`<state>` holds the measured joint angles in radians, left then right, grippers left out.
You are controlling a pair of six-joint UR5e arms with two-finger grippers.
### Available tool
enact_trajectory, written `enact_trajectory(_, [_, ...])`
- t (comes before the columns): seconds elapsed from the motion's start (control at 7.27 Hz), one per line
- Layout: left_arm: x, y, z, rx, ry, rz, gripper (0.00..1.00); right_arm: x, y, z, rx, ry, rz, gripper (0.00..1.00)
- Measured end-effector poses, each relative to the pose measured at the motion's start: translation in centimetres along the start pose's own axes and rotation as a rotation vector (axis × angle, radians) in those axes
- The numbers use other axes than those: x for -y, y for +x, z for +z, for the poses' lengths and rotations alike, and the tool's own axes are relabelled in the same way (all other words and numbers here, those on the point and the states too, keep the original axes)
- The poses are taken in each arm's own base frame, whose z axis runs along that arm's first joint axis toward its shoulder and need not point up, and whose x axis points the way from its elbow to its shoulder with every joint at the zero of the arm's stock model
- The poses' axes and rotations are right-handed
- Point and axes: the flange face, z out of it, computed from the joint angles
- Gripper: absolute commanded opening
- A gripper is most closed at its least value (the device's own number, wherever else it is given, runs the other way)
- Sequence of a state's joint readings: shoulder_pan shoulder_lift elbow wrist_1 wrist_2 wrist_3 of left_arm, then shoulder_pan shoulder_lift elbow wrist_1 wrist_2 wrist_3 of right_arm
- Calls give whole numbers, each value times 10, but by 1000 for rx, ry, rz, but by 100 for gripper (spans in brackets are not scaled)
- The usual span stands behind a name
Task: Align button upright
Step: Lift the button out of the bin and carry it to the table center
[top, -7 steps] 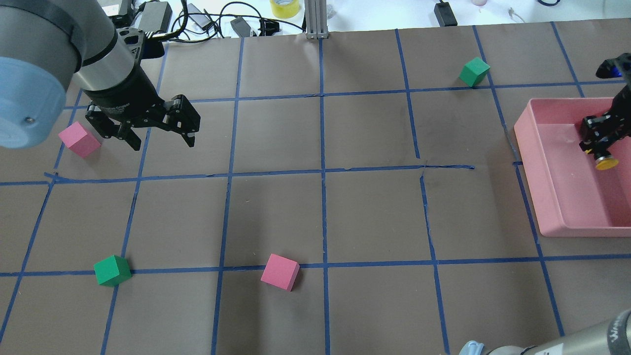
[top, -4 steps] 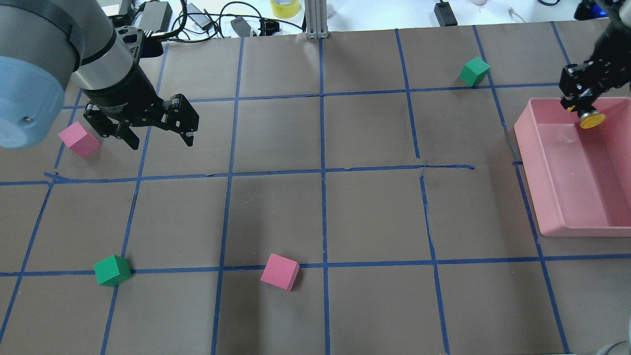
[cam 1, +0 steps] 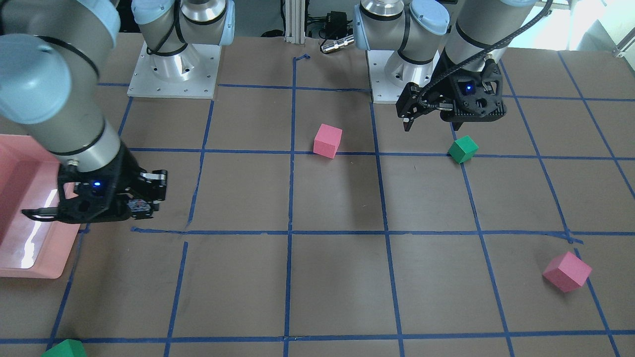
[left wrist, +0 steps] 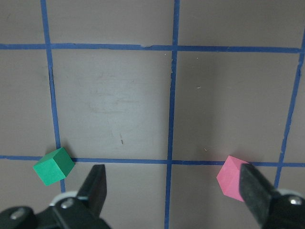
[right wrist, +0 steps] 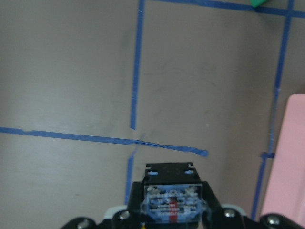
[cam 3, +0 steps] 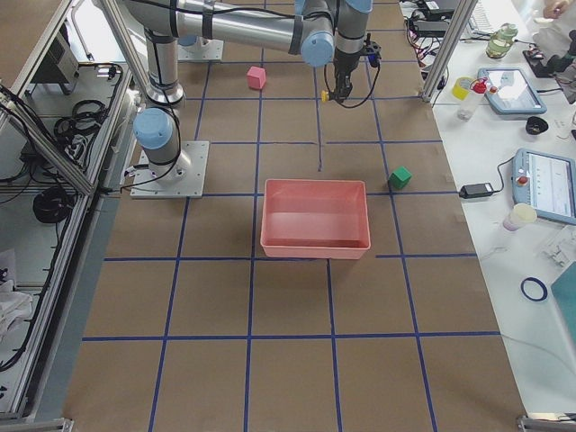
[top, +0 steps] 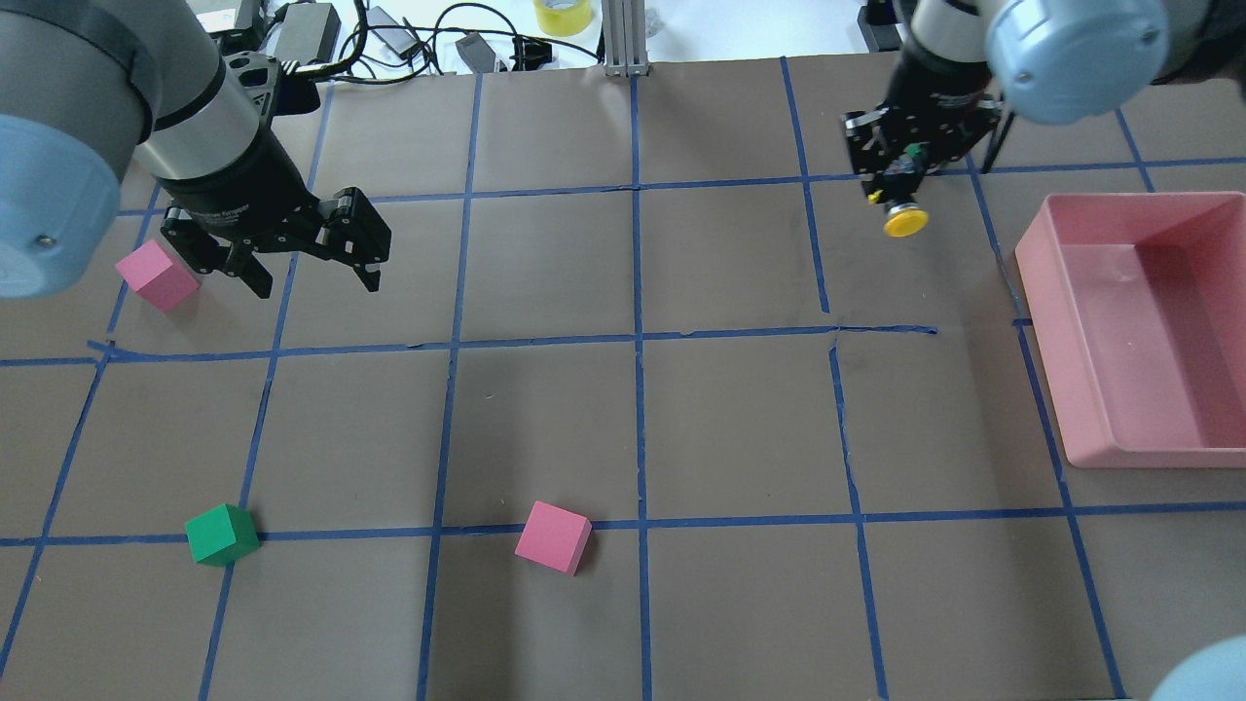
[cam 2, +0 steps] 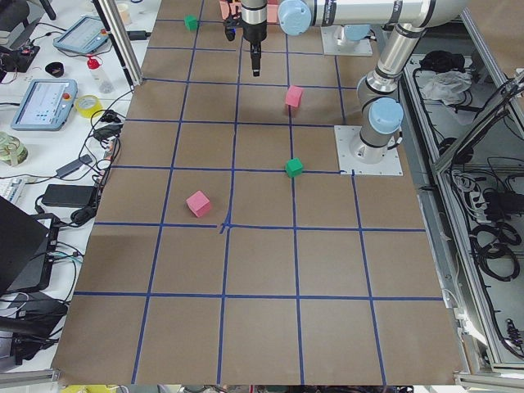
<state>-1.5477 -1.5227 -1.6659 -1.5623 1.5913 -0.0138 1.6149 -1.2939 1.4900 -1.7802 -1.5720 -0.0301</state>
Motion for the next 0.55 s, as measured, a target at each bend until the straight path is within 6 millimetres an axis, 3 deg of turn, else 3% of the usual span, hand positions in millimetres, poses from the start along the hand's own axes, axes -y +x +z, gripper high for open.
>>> enact_trajectory(0.28, [0,0,3,-1,-9,0,100,1,-101,44,41,24,20,0])
enact_trajectory(0.41, [0,0,3,-1,-11,0,100,1,-132,68,88,38,8,0])
enact_trajectory(0.55, [1,0,4,-1,-11,0,100,-1,-150,91,121,44,-4,0])
